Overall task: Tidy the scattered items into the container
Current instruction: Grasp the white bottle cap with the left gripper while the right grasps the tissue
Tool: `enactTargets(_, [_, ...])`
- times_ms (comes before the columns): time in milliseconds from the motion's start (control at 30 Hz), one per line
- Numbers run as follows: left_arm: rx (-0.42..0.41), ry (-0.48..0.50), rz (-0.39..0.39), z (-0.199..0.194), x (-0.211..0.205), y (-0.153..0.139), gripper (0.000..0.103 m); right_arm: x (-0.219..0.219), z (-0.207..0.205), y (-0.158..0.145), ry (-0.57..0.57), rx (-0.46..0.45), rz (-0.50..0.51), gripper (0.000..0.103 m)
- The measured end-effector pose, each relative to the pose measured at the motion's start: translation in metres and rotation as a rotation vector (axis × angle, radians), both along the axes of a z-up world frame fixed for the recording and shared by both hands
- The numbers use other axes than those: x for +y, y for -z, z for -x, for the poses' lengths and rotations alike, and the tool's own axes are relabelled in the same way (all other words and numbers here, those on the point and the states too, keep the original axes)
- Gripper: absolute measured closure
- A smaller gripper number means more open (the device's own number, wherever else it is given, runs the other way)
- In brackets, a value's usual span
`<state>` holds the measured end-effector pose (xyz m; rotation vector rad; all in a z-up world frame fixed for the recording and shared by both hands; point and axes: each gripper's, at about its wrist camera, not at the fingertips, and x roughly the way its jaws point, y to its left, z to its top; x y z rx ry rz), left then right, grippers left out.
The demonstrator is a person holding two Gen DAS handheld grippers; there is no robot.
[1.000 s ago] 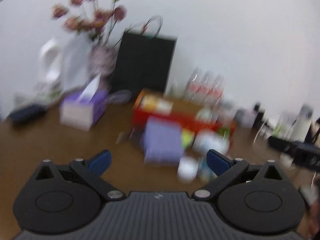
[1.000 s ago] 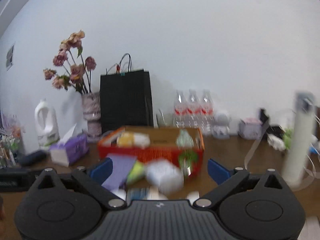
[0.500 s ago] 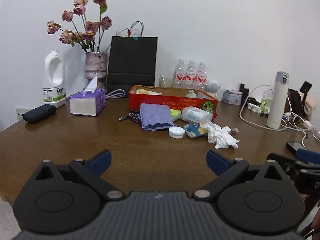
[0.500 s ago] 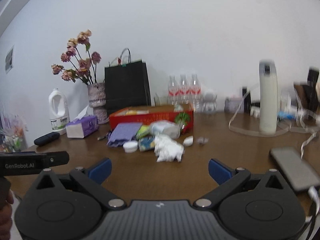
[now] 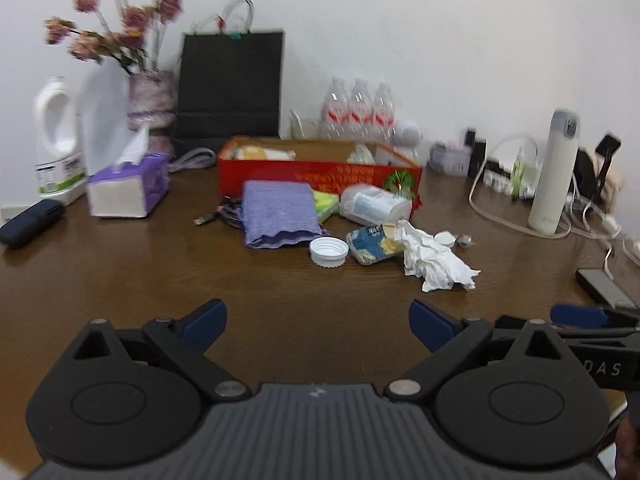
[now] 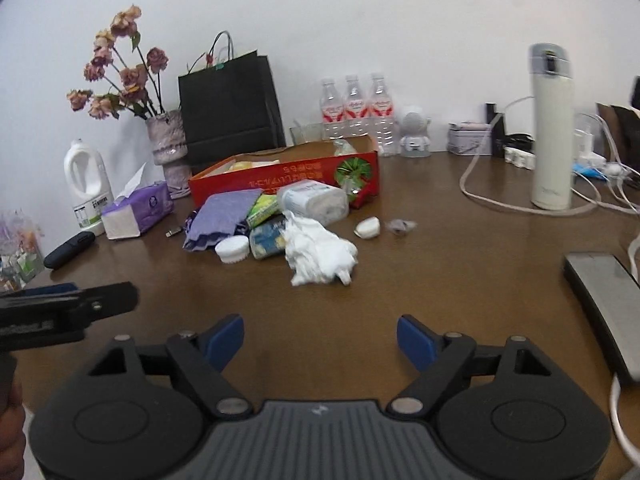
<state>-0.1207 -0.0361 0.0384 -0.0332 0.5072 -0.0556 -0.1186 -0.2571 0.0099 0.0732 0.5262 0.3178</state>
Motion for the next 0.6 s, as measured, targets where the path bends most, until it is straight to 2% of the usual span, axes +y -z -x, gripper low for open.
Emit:
enactTargets(67, [0.025, 0.026, -0.007, -0.026, -0.001, 0.000, 0.019, 0.008, -0.020, -0.003, -0.012, -0.001, 0.028, 0.022])
enactTargets(100, [0.045, 0.043, -0.017, -0.041, -0.001, 0.000, 0.021, 0.011, -0.030, -0.004, -0.016, 0.003, 0.035, 0.023])
enactTargets(167, [0.080, 0.078, -0.016, -0.069, -0.001, 0.004, 0.024, 0.015, -0.052, -0.005, -0.024, 0.028, 0.044, 0.030])
enactTargets(333, [0.169, 0.110, -0.012, -0.132, 0.001, 0.018, 0.029, 0.027, -0.095, -0.005, -0.063, 0.067, 0.091, 0.036])
enactTargets(367, [0.182, 0.117, -0.007, -0.141, 0.002, 0.020, 0.035, 0.029, -0.102, -0.004, -0.071, 0.072, 0.101, 0.038])
enactTargets(400, [0.193, 0.123, 0.004, -0.149, 0.002, 0.022, 0.039, 0.030, -0.107, -0.002, -0.077, 0.081, 0.106, 0.040])
enactTargets(467, [0.220, 0.132, 0.029, -0.160, 0.004, 0.026, 0.059, 0.032, -0.117, 0.001, -0.086, 0.101, 0.110, 0.047])
enactTargets(500, [0.229, 0.128, 0.038, -0.164, 0.005, 0.027, 0.062, 0.033, -0.120, 0.002, -0.091, 0.110, 0.112, 0.049])
enactTargets(567, [0.227, 0.134, 0.054, -0.165, 0.007, 0.028, 0.063, 0.033, -0.125, 0.006, -0.100, 0.129, 0.114, 0.063])
enactTargets(600, [0.223, 0.138, 0.054, -0.165, 0.006, 0.028, 0.063, 0.033, -0.126, 0.008, -0.103, 0.137, 0.112, 0.065])
